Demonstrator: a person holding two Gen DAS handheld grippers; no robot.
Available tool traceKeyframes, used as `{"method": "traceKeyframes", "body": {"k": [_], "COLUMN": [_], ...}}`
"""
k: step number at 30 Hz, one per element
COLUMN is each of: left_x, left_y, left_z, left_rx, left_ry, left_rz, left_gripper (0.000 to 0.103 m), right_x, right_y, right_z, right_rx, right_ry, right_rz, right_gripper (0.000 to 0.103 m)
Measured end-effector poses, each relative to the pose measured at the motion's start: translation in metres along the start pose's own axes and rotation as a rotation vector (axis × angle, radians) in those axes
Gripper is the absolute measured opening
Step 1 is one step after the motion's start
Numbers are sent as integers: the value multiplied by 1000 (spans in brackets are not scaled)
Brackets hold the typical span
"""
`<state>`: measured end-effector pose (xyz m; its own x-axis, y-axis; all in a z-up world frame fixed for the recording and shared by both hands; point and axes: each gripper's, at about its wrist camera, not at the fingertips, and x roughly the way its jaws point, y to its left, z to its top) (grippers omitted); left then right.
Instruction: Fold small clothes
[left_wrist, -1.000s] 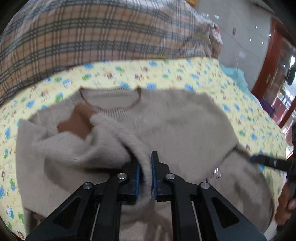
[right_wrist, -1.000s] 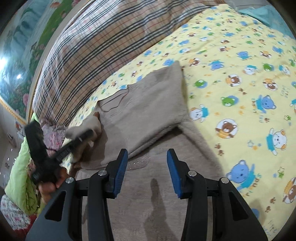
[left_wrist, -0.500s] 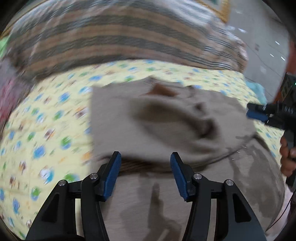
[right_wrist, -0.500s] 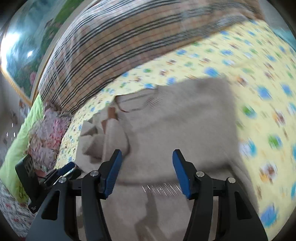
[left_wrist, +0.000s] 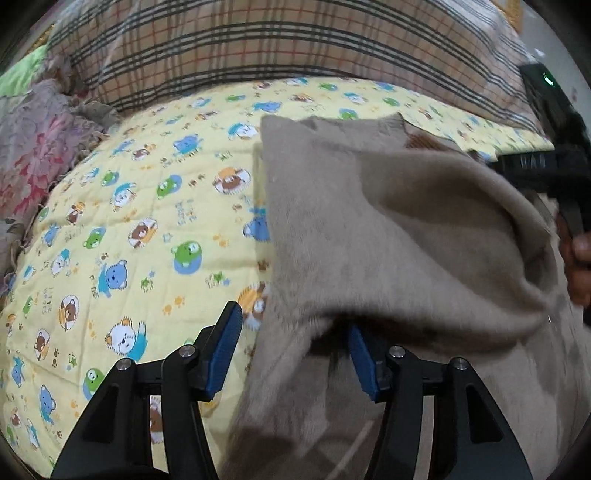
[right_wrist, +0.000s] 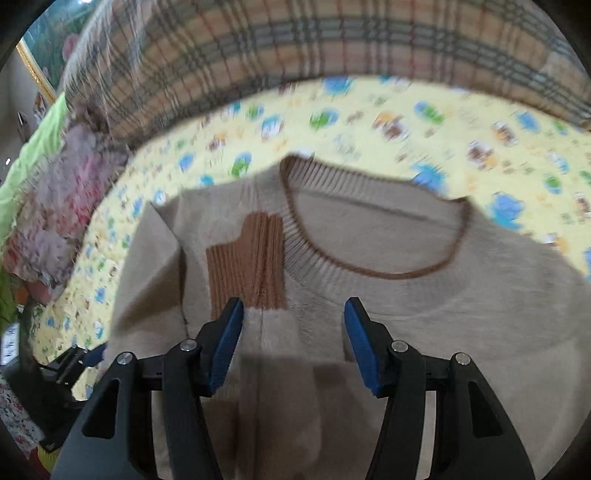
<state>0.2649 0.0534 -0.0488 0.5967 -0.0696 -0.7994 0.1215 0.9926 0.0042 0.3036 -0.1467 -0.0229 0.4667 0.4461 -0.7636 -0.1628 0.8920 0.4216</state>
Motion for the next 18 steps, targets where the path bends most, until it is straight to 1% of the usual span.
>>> {"method": "traceKeyframes", "body": {"k": [1, 2, 3, 4, 5, 6, 7, 8, 9, 11, 13, 14, 15, 17, 18], "left_x": [2, 4, 4, 4, 5, 6, 5, 4, 2, -1, -3, -5, -6, -8, -7], "left_y": [1, 4, 8, 15, 24, 32, 42, 51, 53, 48, 44, 41, 43, 47, 49], "left_z": [2, 3, 4, 2, 1, -1, -4, -8, -9, -11, -13, -14, -16, -21, -22], "left_rx": [-25, -57, -92, -142, -185, -236, -294, -346, -361, -348, -332, -334, -339, -358, -365], "left_ry": [-1, -5, -17, -30, -31, -33, -41, -56, -68, -87, -94, -93, -93, -88, -90], "left_rz": [11, 22, 46, 94, 111, 108, 90, 52, 40, 66, 81, 77, 70, 46, 38], "left_gripper": [58, 58, 58, 58, 58, 58, 60, 60, 60, 60, 60, 60, 62, 63, 63], "right_x": [-1, -10, -21, -50, -74, -89, -109, -128, -136, -137, -124, -112, -105, -92, -92], "right_y": [-2, -8, -13, -25, -36, -43, -55, -71, -80, -93, -102, -107, -107, -116, -119], "right_z": [-2, -4, -6, -15, -26, -34, -48, -70, -85, -112, -135, -149, -153, -168, -171], "right_rx": [11, 57, 98, 163, 212, 249, 305, 367, 400, 445, 464, 491, 506, 579, 604], "right_ry": [-12, -44, -94, -207, -297, -350, -416, -475, -500, -502, -449, -414, -394, -339, -338], "right_rz": [19, 42, 51, 65, 75, 75, 69, 65, 59, 40, 21, 15, 15, 44, 57], "right_gripper": [8, 8, 8, 8, 8, 8, 8, 8, 8, 8, 8, 8, 8, 8, 8]}}
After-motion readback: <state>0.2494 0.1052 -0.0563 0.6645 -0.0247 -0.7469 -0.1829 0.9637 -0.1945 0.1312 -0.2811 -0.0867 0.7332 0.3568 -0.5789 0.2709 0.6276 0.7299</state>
